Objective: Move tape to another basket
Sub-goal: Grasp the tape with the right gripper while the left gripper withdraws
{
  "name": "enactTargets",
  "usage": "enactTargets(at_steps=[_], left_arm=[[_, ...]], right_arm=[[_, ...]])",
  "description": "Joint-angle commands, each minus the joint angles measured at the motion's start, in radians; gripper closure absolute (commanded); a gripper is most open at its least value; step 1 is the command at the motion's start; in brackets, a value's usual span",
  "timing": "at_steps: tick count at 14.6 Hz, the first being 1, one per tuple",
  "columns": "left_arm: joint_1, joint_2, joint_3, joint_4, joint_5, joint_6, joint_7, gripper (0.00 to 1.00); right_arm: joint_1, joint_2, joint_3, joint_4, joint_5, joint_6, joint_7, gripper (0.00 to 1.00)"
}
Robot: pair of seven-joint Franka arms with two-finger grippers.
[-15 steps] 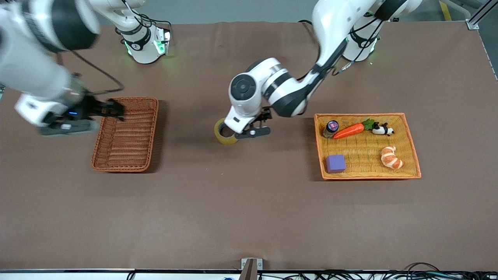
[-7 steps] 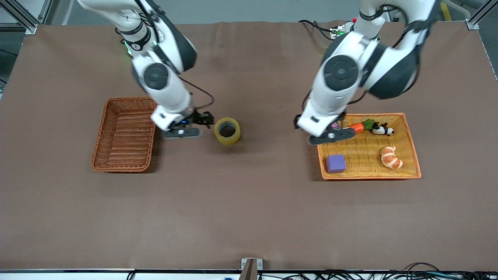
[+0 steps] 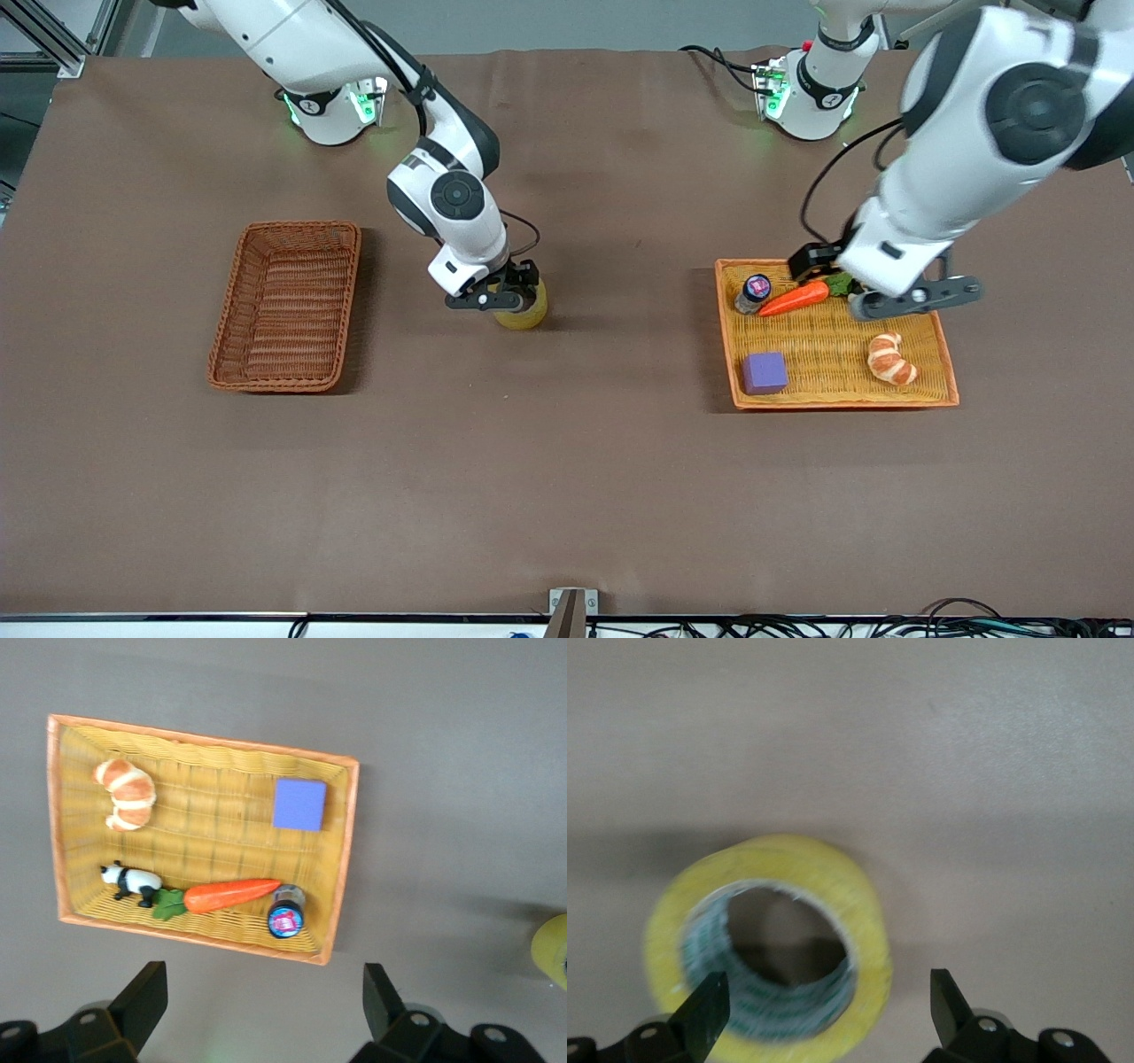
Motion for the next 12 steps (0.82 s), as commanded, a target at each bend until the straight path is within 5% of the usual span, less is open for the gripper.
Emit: enactTargets(at_steps=[1,3,9,10,12], left_arm=[[0.062,-0.079,-0.009,-0.054,-0.033,-0.005,0.072,0.04],[0.084,-0.083,-0.003,-0.036,-0.031,0.001,0.134,0.03],[0.152,-0.081,0.001,0.018,-0.036,-0.007,0.245,0.00],[0.150,-0.076,-0.002,0.018,-0.028,-0.007,0.250,0.00],[0.153,-0.079,-0.003,0.016,-0.025,-0.007,0.256,0.00]], right_arm=[[-0.019,0.013,0.006,0.006,-0.036,0.006,0.024,0.00],[-0.022,0.028,0.005,0.010,-0.037,0.007,0.024,0.04],[-0.019,0.079,0.002,0.026,-0.039,0.030,0.096,0.91],[-0.022,0.077,0.003,0.038,-0.039,0.021,0.132,1.00],[-0.030,0.074,0.005,0.052,-0.037,0.004,0.131,1.00]])
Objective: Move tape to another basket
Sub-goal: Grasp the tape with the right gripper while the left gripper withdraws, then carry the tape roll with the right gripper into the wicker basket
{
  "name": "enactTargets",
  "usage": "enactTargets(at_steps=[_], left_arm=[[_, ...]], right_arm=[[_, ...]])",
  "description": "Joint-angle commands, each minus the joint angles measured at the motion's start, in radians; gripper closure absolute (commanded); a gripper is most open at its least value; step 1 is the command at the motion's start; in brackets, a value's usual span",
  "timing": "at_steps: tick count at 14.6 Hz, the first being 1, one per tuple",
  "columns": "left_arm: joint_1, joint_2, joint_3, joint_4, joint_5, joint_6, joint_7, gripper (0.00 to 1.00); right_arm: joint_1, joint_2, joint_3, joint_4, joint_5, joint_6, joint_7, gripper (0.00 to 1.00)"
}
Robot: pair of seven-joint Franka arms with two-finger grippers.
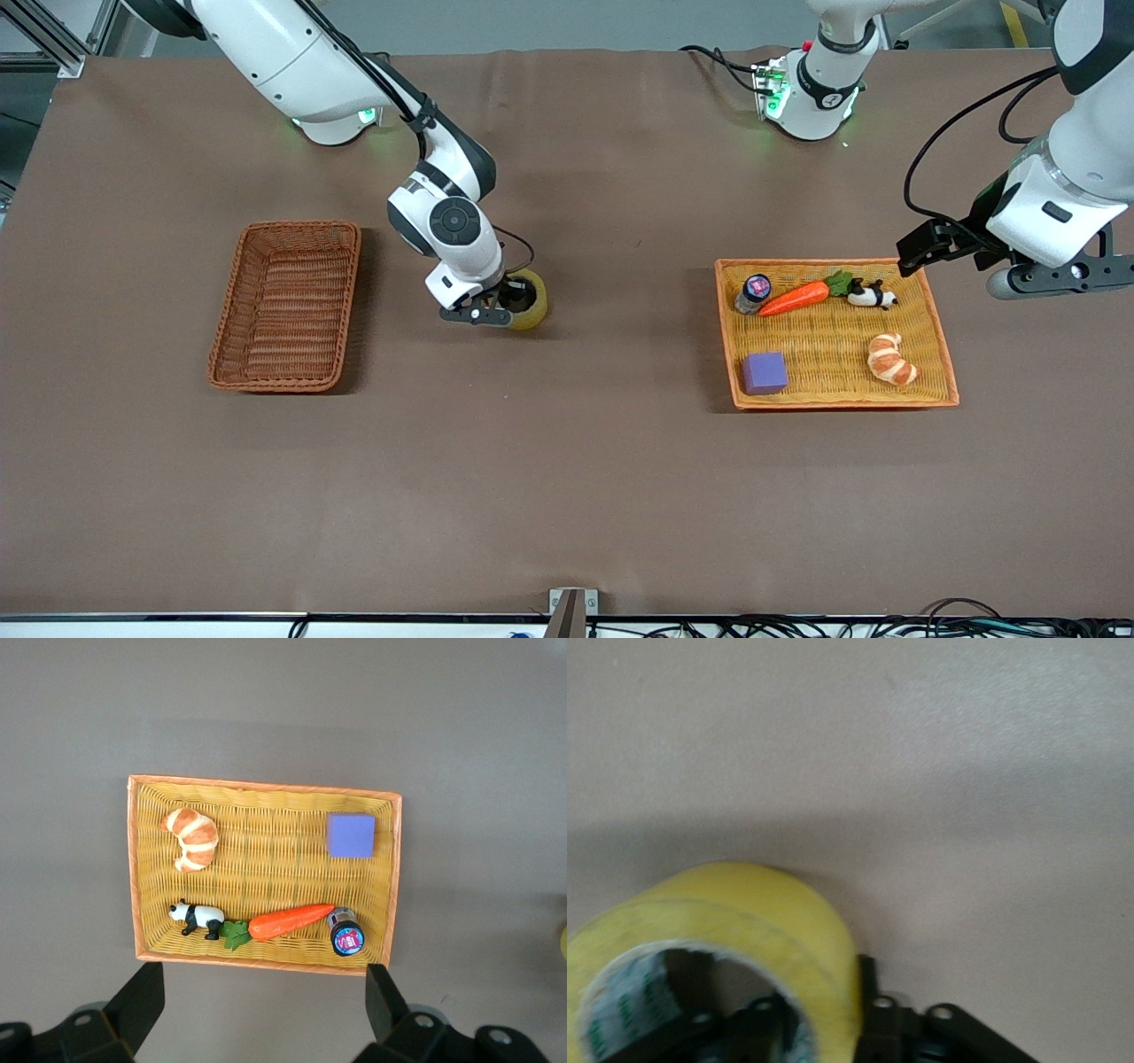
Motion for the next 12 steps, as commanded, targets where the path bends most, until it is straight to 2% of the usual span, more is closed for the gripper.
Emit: enactTargets(at_steps=[1,3,5,7,8,10,11,12], left_arm=[[0.006,-0.012,-0.004,0.000,-0.008,-0.005,0.017,0.00],[0.005,-0.004,-0.002,0.003,-0.002,0.003,0.012,0.00],[-0.024,0.008,0.013,0.023,-0.002,0.012,0.017,0.00],[-0.085,-0.005,0.092,0.020,-0.003,-0.005,0.023,0.00],[-0.116,-0.016,0.120,0.015,-0.005,-0.006,0.031,0.00],[-0.139,-0.060,0.149,-0.020,-0.008,-0.006,0.081,0.01],[-0.168,-0.079,0.197,-0.035,-0.012,-0.006,0.104,0.01],[-0.178,-0.087,0.212,-0.049,-0.016,-0.005,0.112,0.01]], right_arm=[[-0.026,-0.010,0.013,0.041,-0.026,-0.054,0.033,1.00],[-0.065,-0.099,0.015,0.049,-0.026,-0.152,0.001,1.00],[-0.137,-0.206,0.012,0.043,-0.022,-0.250,-0.150,1.00],[-0.217,-0.301,-0.001,0.026,-0.016,-0.333,-0.313,1.00],[-0.233,-0.341,-0.036,0.009,-0.011,-0.359,-0.404,1.00],[-0.233,-0.426,-0.166,-0.075,0.003,-0.358,-0.611,1.00],[-0.231,-0.450,-0.245,-0.112,0.025,-0.350,-0.724,1.00],[-0.231,-0.457,-0.308,-0.138,0.035,-0.341,-0.815,1.00]])
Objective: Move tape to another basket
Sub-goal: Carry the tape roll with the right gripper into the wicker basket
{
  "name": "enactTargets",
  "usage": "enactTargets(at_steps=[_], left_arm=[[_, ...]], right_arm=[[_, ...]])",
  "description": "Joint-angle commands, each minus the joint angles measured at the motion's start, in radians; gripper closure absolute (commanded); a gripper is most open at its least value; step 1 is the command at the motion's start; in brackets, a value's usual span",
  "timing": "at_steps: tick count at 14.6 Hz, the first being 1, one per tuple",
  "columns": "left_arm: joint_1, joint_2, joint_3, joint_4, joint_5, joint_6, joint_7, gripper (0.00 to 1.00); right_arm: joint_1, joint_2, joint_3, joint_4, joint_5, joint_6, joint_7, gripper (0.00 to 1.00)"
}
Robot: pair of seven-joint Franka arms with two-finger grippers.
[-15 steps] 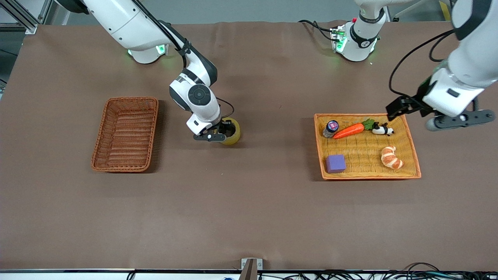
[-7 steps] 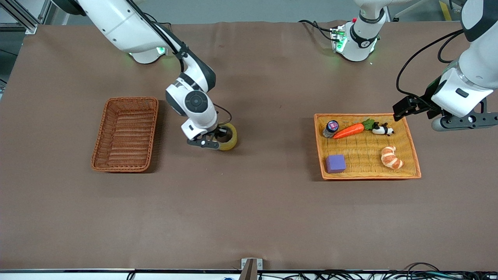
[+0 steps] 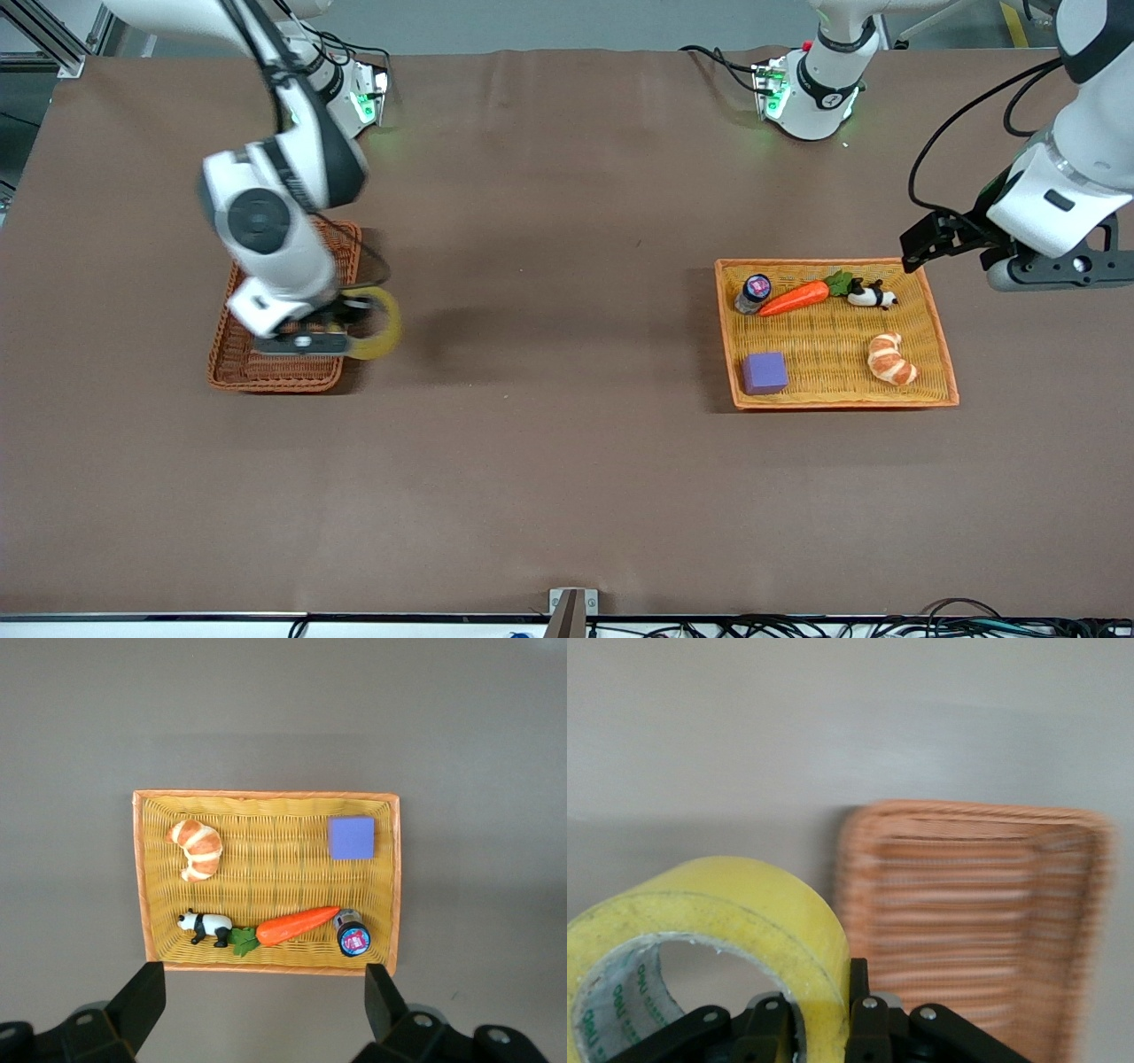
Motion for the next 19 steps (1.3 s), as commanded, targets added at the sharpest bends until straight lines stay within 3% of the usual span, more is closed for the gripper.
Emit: enactTargets(at_steps=[1,5,8,11,12,13,15,16,19], left_arm=[[-0.030,-0.063,0.055,-0.065,-0.017,-0.003,0.059,0.02],[-0.019,-0.117,0.055,-0.131,-0.022,-0.003,0.113,0.03],[-0.016,-0.112,0.058,-0.142,-0.057,0.001,0.115,0.03],[-0.018,-0.094,0.055,-0.139,-0.057,0.012,0.113,0.02],[-0.018,-0.092,0.055,-0.139,-0.055,0.014,0.113,0.02],[-0.018,-0.089,0.055,-0.136,-0.052,0.024,0.112,0.02],[-0.016,-0.078,0.059,-0.130,-0.045,0.030,0.102,0.02],[-0.013,-0.077,0.059,-0.128,-0.043,0.030,0.102,0.02],[-0.013,-0.074,0.059,-0.128,-0.043,0.030,0.096,0.02]], right_arm=[[0.001,-0.064,-0.169,-0.137,0.034,0.065,-0.239,1.00],[-0.001,-0.065,-0.289,-0.322,0.039,0.262,-0.331,0.99],[-0.005,-0.035,-0.294,-0.379,0.048,0.387,-0.329,0.97],[-0.007,0.014,-0.294,-0.381,0.088,0.407,-0.338,0.91],[-0.008,0.031,-0.294,-0.381,0.089,0.430,-0.343,0.84],[-0.010,0.036,-0.294,-0.381,0.089,0.436,-0.343,0.67],[-0.022,0.038,-0.294,-0.379,0.091,0.430,-0.343,0.28],[-0.021,0.032,-0.292,-0.373,0.089,0.422,-0.341,0.00],[-0.010,-0.046,-0.284,-0.308,0.092,0.328,-0.341,0.00]])
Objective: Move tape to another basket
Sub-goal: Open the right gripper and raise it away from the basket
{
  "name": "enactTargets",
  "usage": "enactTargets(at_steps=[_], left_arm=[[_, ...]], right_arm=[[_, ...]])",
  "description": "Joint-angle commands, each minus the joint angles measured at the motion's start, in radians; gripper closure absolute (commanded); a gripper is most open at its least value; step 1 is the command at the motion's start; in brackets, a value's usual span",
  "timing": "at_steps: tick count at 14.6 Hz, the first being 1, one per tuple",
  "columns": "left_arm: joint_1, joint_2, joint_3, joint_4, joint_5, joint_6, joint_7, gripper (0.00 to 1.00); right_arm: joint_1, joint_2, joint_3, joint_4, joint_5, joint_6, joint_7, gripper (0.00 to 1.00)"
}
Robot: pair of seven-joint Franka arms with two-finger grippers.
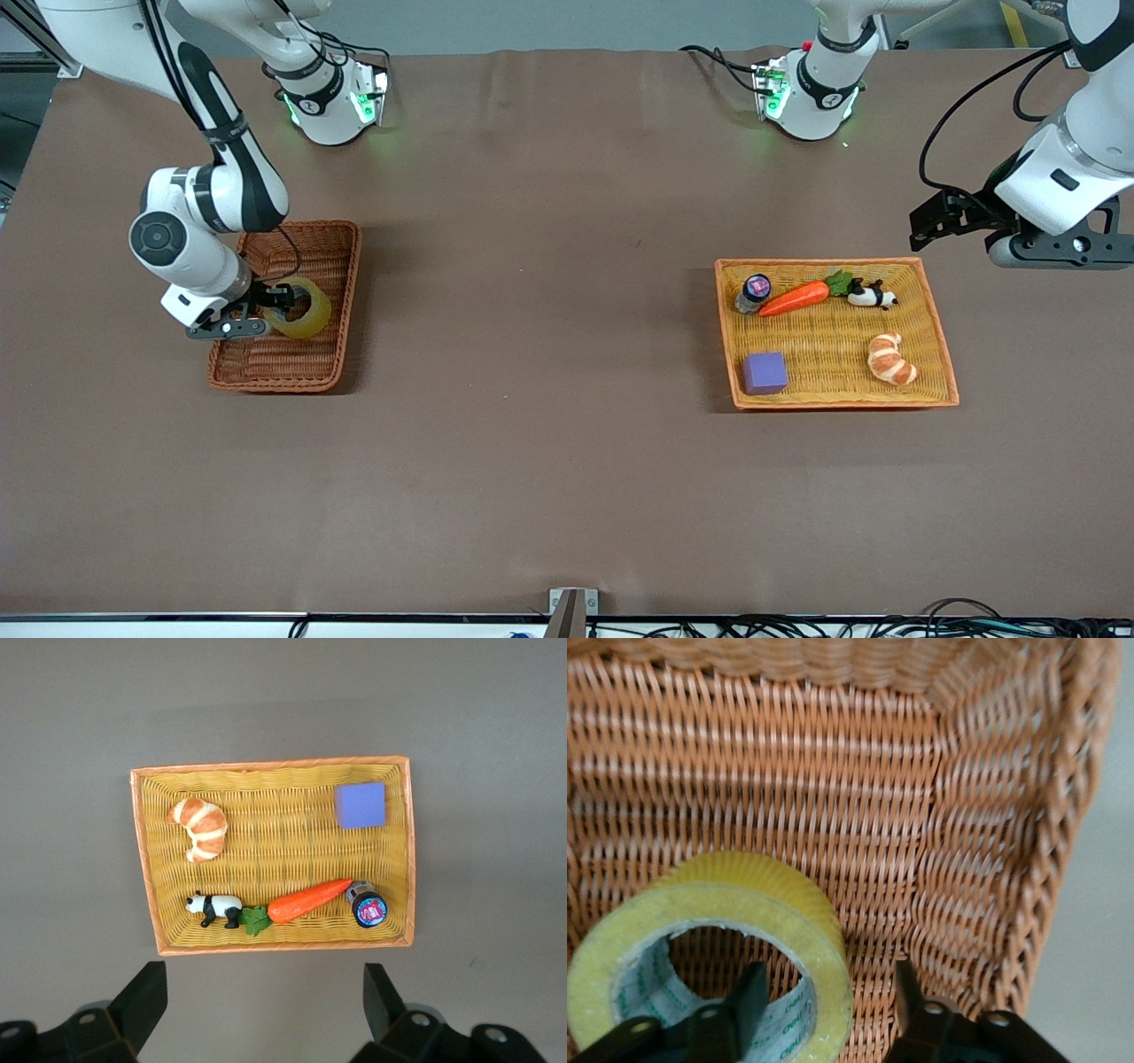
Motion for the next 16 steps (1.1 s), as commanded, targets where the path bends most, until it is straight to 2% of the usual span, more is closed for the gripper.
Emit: enactTargets(at_steps=[1,4,5,7,10,12,16], left_arm=[[-0.002,0.004,0.004,-0.001,-0.008,0.009,0.002,0.02],[-0.011,0.008,0.000,0.004,-0.004,0.009,-0.003,0.02],[-0.008,0.008,-0.003,0.001,0.010,0.009,-0.008,0.02],[-0.004,0.016,-0.003,0.002,0.016,0.009,-0.009,0.02],[-0.004,0.022,-0.003,0.002,0.016,0.009,-0.009,0.02],[-0.002,0.022,-0.003,0.004,0.016,0.009,-0.009,0.02],[-0.001,0.022,0.000,0.004,0.018,0.009,-0.008,0.02]], right_arm=[[0.004,-0.116,0.011,0.086,0.028,-0.130,-0.020,0.00],[0.010,-0.163,0.009,0.317,0.141,-0.399,-0.023,0.00],[0.007,-0.160,0.008,0.417,0.147,-0.504,-0.028,0.00],[0.001,-0.161,0.004,0.547,0.149,-0.666,-0.028,0.00],[-0.010,-0.158,0.003,0.742,0.141,-0.851,-0.029,0.00],[-0.025,-0.161,0.004,0.827,0.147,-0.938,-0.029,0.00],[-0.024,-0.198,0.000,0.829,0.154,-0.956,-0.028,0.00]])
